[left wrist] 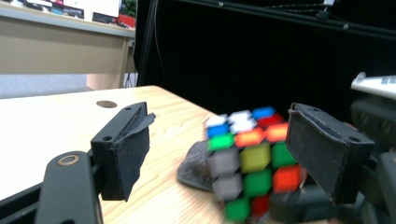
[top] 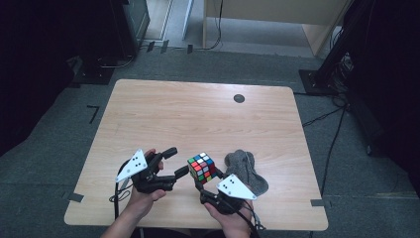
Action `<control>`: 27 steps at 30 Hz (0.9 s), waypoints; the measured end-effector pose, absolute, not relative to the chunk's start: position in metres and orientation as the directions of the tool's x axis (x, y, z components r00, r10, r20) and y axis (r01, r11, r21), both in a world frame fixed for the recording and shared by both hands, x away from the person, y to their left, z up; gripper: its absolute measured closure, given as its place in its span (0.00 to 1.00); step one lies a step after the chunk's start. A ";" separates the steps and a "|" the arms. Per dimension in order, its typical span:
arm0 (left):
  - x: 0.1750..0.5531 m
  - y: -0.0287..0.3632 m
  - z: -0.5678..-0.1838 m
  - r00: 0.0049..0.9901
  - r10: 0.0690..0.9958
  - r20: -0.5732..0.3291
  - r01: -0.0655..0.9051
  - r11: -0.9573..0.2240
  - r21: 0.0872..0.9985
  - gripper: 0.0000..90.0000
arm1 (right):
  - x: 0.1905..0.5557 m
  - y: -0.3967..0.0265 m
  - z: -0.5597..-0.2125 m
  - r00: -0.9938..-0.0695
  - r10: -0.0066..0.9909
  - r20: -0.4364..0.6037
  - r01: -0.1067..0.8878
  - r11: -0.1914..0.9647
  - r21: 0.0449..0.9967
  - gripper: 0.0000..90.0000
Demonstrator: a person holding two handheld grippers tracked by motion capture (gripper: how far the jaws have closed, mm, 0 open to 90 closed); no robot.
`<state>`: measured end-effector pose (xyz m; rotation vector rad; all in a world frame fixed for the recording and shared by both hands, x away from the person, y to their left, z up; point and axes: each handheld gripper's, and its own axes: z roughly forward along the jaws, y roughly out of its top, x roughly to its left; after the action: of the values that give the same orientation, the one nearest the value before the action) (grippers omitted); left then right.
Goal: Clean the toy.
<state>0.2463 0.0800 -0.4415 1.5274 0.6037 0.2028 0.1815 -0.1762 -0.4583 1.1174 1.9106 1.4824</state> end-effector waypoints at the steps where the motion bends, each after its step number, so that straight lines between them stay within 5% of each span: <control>1: 0.248 0.082 -0.443 0.839 0.492 -0.233 0.241 0.049 0.969 0.25 | 0.182 -0.181 -0.456 -0.559 0.822 0.109 0.311 0.086 0.947 0.38; 14: 0.238 0.060 -0.465 0.832 0.544 0.107 0.065 -0.288 0.956 0.17 | 0.188 -0.216 -0.436 -0.574 0.800 0.174 0.389 0.080 0.918 0.38; 27: 0.219 0.039 -0.468 0.808 0.496 0.318 -0.102 -0.413 0.905 0.16 | 0.195 -0.210 -0.431 -0.627 0.676 0.387 0.556 0.040 0.830 0.38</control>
<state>0.2192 0.0393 -0.4675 1.8910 0.2979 0.6781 0.1954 -0.2101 -0.4312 1.3007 2.1836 1.6528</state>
